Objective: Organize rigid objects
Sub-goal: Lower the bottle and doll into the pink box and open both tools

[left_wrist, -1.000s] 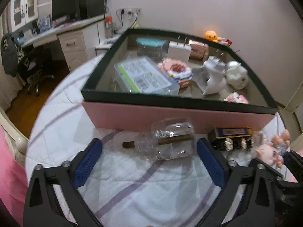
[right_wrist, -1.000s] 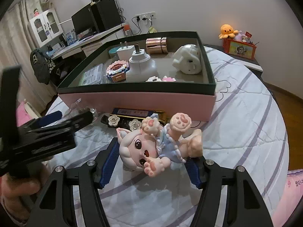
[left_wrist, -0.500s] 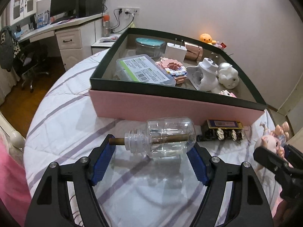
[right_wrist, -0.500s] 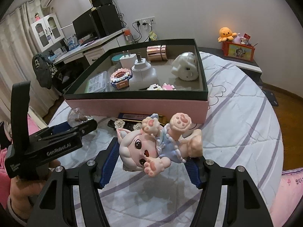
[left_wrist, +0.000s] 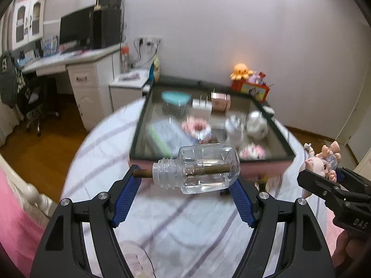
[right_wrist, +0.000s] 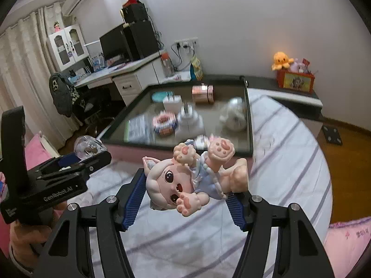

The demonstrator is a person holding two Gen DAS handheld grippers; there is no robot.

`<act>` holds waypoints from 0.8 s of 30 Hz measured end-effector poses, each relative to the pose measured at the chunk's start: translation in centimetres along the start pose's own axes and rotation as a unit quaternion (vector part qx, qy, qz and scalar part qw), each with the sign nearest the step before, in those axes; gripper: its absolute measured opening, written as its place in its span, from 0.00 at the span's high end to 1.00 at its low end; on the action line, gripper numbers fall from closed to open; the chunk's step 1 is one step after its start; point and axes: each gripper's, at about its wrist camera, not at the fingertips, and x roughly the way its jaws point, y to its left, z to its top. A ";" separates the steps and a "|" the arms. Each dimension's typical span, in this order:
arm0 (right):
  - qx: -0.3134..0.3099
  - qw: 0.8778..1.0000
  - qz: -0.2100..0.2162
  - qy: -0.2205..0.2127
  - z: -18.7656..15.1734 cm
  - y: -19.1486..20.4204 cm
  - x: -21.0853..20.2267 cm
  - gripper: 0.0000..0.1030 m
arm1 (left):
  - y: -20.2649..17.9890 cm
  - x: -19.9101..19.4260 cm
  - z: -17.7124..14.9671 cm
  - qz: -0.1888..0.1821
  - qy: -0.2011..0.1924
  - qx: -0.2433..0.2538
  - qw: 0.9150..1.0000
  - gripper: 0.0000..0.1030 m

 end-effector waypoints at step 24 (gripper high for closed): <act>-0.022 1.000 -0.019 -0.010 12.1 -2.4 9.0 0.36 | -0.8 10.5 10.1 0.001 -0.013 0.034 0.999 0.26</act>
